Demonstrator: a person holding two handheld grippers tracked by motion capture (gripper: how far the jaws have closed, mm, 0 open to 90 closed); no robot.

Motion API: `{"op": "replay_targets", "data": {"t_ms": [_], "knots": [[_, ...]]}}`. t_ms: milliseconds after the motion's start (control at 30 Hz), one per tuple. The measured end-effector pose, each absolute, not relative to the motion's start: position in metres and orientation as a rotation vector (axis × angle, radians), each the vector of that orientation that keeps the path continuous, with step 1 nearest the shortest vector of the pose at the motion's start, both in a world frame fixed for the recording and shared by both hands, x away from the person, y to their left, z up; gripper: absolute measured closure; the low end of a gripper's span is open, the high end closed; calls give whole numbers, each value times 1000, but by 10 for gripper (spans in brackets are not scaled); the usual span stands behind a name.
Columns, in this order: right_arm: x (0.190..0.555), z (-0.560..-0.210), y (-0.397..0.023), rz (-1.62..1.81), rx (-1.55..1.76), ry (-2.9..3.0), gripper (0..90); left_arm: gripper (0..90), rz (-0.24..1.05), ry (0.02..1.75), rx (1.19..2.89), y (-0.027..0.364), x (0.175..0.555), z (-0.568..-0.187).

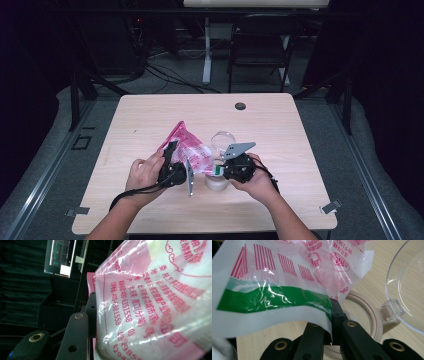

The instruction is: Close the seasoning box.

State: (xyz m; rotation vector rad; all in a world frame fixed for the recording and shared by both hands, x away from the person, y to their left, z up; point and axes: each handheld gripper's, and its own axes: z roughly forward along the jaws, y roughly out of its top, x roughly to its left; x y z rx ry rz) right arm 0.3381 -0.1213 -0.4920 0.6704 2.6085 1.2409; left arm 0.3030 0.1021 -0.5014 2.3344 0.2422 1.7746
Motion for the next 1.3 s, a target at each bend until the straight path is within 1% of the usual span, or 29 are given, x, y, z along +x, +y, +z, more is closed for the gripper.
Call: {"op": "replay_targets", "data": {"t_ms": [233,400,733,1133,1300], "knots": [[337,-490,-120,1242,659,2605,900,656,1701,349,2313,105,301,-508],[336,-489,-120,1243,652,2606,900,656,1677,389,2311,106,301,-513],[334,-488,-119,1247,646,2600,900,656,1651,433,2281,109,301,-518],[333,-486,-118,1260,642,2591,900,654,1596,463,2289,110,299,-529],[332,-484,-118,1251,636,2590,900,653,1569,472,2323,110,297,-534]]}}
